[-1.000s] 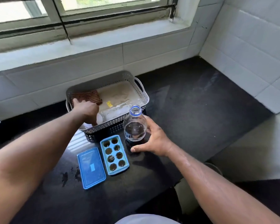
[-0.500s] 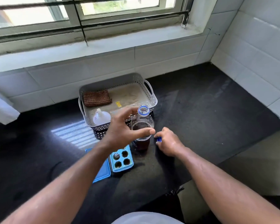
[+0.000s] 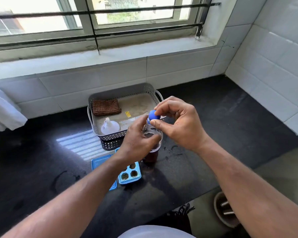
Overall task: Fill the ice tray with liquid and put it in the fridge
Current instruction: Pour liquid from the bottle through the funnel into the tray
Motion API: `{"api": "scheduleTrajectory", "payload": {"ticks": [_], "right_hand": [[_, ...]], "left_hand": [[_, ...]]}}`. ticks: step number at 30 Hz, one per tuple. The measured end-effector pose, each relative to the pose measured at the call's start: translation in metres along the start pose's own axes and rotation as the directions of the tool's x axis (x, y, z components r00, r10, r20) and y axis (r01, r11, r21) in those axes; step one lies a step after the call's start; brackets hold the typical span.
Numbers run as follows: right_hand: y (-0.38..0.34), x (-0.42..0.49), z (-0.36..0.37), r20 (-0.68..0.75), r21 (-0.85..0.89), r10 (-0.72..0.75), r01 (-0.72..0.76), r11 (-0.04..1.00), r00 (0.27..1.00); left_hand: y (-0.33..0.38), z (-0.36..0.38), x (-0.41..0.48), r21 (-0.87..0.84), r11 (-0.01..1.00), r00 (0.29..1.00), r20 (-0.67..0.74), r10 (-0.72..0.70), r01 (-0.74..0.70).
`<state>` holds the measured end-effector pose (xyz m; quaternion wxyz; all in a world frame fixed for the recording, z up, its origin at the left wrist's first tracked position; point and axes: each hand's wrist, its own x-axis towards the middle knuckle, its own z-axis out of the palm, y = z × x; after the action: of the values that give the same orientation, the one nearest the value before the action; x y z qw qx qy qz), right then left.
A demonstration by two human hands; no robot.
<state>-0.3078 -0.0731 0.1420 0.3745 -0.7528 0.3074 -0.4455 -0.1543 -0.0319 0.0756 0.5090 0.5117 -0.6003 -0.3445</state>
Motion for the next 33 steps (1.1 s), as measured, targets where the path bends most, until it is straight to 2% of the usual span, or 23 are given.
{"api": "scheduleTrajectory", "payload": {"ticks": [2, 5, 9, 11, 12, 13, 15, 17, 18, 19, 20, 22, 23, 24, 25, 26, 27, 28, 30, 31, 33], "right_hand": [[-0.003, 0.004, -0.008, 0.102, -0.165, -0.013, 0.03, 0.986, 0.995], [-0.014, 0.015, -0.018, 0.287, -0.297, 0.073, 0.017, 0.955, 0.955], [-0.039, 0.04, -0.02, 0.588, -0.52, 0.175, 0.203, 0.83, 0.79], [-0.049, 0.052, -0.02, 0.656, -0.584, 0.244, 0.276, 0.763, 0.714], [-0.053, 0.057, -0.019, 0.648, -0.623, 0.285, 0.276, 0.732, 0.706], [-0.055, 0.059, -0.017, 0.633, -0.667, 0.316, 0.29, 0.687, 0.707], [-0.055, 0.064, -0.009, 0.56, -0.776, 0.347, 0.33, 0.537, 0.752], [-0.055, 0.067, -0.002, 0.484, -0.852, 0.294, 0.366, 0.375, 0.825], [-0.054, 0.069, -0.002, 0.45, -0.872, 0.248, 0.361, 0.332, 0.858], [-0.054, 0.07, -0.003, 0.417, -0.875, 0.208, 0.328, 0.356, 0.885], [-0.053, 0.071, -0.006, 0.426, -0.845, 0.203, 0.308, 0.436, 0.881], [-0.059, 0.072, -0.009, 0.525, -0.735, 0.274, 0.267, 0.623, 0.806], [-0.06, 0.069, -0.008, 0.56, -0.726, 0.307, 0.276, 0.63, 0.769], [-0.06, 0.066, -0.005, 0.553, -0.758, 0.325, 0.303, 0.577, 0.767], [-0.059, 0.063, -0.004, 0.521, -0.804, 0.321, 0.329, 0.495, 0.791], [-0.058, 0.062, -0.004, 0.492, -0.826, 0.294, 0.333, 0.455, 0.819], [-0.057, 0.061, -0.006, 0.497, -0.814, 0.282, 0.328, 0.48, 0.82], [-0.057, 0.059, -0.009, 0.538, -0.769, 0.284, 0.323, 0.552, 0.794], [-0.058, 0.052, -0.011, 0.632, -0.697, 0.303, 0.354, 0.623, 0.713], [-0.055, 0.049, -0.012, 0.639, -0.701, 0.308, 0.367, 0.612, 0.705], [-0.046, 0.043, -0.008, 0.598, -0.747, 0.272, 0.402, 0.529, 0.754]], "left_hand": [[0.005, 0.008, 0.003, -0.065, 0.997, 0.999, -0.034, -0.031, 0.029], [0.008, 0.013, 0.012, -0.097, 0.991, 0.995, -0.025, -0.092, 0.089], [0.007, 0.008, 0.021, -0.043, 0.992, 0.992, 0.052, -0.114, 0.116], [0.004, 0.001, 0.024, -0.001, 0.992, 0.981, 0.15, -0.121, 0.123], [0.004, -0.003, 0.027, 0.024, 0.99, 0.97, 0.201, -0.14, 0.138], [0.003, -0.004, 0.028, 0.053, 0.988, 0.96, 0.233, -0.154, 0.146], [0.004, -0.004, 0.03, 0.068, 0.99, 0.961, 0.24, -0.137, 0.124], [0.005, -0.003, 0.03, 0.05, 0.993, 0.965, 0.232, -0.12, 0.112], [0.004, -0.003, 0.03, 0.05, 0.992, 0.962, 0.241, -0.126, 0.117], [0.004, -0.004, 0.03, 0.051, 0.991, 0.958, 0.254, -0.131, 0.122], [0.004, -0.005, 0.03, 0.047, 0.992, 0.955, 0.268, -0.124, 0.116], [0.003, -0.006, 0.03, 0.07, 0.995, 0.957, 0.275, -0.089, 0.073], [0.003, -0.005, 0.03, 0.085, 0.994, 0.957, 0.277, -0.087, 0.066], [0.003, -0.006, 0.031, 0.086, 0.993, 0.955, 0.281, -0.098, 0.077], [0.004, -0.007, 0.032, 0.07, 0.993, 0.95, 0.292, -0.108, 0.091], [0.004, -0.009, 0.032, 0.057, 0.994, 0.945, 0.308, -0.11, 0.097], [0.004, -0.011, 0.034, 0.063, 0.993, 0.939, 0.325, -0.111, 0.096], [0.003, -0.014, 0.035, 0.076, 0.992, 0.93, 0.349, -0.12, 0.099], [0.008, -0.02, 0.038, 0.119, 0.984, 0.889, 0.427, -0.169, 0.13], [0.015, -0.023, 0.041, 0.149, 0.98, 0.853, 0.487, -0.19, 0.133], [0.022, -0.026, 0.049, 0.21, 0.975, 0.775, 0.603, -0.189, 0.075]]}}
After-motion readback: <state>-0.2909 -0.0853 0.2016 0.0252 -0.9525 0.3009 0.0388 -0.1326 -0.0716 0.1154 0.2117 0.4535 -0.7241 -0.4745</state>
